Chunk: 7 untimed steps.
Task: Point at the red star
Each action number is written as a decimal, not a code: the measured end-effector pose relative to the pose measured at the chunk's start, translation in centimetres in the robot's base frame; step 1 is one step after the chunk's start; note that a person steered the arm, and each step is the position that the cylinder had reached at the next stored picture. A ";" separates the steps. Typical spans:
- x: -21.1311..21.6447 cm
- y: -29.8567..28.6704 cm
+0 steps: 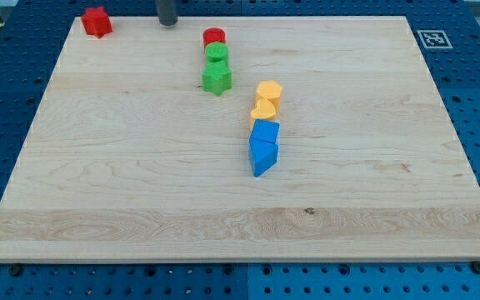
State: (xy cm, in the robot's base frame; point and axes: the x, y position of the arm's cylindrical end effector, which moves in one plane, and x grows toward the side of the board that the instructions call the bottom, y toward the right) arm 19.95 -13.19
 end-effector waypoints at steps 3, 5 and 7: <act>0.1 -1.4; 0.1 -2.6; 0.1 -3.7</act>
State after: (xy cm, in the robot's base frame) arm 20.02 -16.85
